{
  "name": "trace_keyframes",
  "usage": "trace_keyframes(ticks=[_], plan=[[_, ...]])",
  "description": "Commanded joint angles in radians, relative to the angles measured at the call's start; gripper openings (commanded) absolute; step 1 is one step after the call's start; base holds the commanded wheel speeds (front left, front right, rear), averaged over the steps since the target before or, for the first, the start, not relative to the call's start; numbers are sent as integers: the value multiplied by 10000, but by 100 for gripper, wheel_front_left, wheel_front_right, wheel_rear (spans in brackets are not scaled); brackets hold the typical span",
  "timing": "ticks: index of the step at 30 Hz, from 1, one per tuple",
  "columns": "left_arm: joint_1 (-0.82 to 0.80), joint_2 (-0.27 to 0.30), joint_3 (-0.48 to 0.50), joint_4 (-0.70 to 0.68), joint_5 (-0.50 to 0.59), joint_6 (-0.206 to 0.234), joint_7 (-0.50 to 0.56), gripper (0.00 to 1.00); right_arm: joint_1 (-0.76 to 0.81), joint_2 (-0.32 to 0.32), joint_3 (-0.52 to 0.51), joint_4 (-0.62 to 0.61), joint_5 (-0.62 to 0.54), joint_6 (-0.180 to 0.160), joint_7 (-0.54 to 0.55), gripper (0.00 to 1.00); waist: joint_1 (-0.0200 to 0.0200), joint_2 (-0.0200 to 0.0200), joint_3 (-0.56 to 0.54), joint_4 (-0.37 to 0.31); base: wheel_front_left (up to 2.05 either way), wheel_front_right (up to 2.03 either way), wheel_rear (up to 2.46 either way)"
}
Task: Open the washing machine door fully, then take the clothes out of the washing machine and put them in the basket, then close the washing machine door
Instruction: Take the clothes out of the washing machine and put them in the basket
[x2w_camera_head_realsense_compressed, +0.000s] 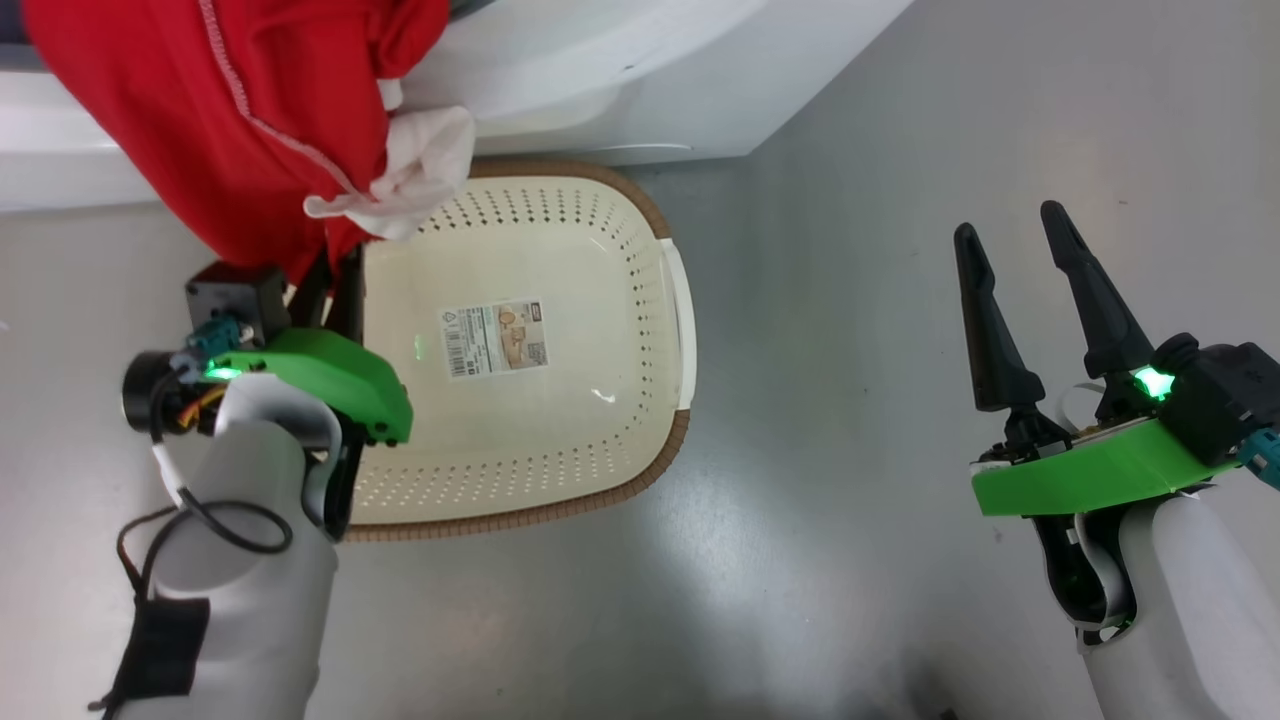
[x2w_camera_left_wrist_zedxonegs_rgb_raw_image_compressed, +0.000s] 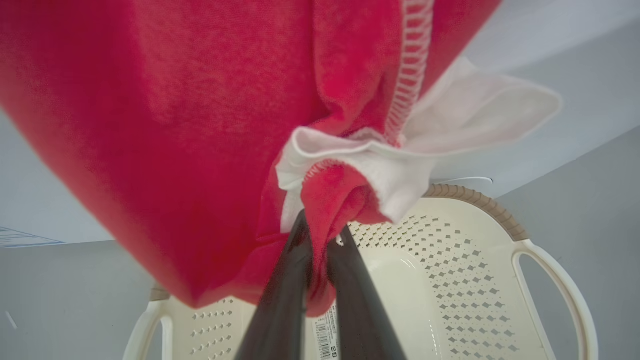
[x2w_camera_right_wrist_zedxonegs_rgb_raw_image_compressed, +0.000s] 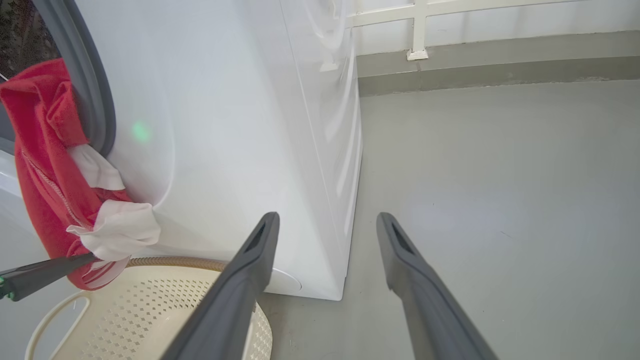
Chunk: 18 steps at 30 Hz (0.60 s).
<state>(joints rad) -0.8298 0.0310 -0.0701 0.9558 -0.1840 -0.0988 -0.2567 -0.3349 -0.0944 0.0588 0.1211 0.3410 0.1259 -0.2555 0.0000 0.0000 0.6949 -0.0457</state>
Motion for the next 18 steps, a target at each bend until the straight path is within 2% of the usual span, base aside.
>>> trace_keyframes(ticks=[1,2,4,6,7,9,18], plan=[[-31,318,282,-8,105,-63,-51,0,-1,20,258,-240,-159,48,-63,100,0,0,99,-67,0,0,0],[-125,326,317,76,136,-62,-51,0,-22,23,266,-237,-159,48,-63,100,0,0,122,-78,0,0,0],[-290,343,381,210,191,-63,-51,13,-56,29,273,-222,-160,48,-63,100,0,0,157,-87,0,0,0],[-390,345,442,295,238,-63,-51,44,-81,30,269,-207,-168,48,-63,100,0,0,171,-79,0,0,0],[-413,342,467,324,260,-63,-51,53,-86,30,263,-201,-173,48,-63,100,0,0,164,-72,0,0,0],[-401,328,512,317,294,-60,-51,98,-72,21,245,-184,-180,48,-63,100,0,0,118,-47,0,0,0],[218,232,728,-289,217,-127,-51,100,123,-87,189,-104,-205,48,-63,100,0,0,-357,176,0,0,0]])
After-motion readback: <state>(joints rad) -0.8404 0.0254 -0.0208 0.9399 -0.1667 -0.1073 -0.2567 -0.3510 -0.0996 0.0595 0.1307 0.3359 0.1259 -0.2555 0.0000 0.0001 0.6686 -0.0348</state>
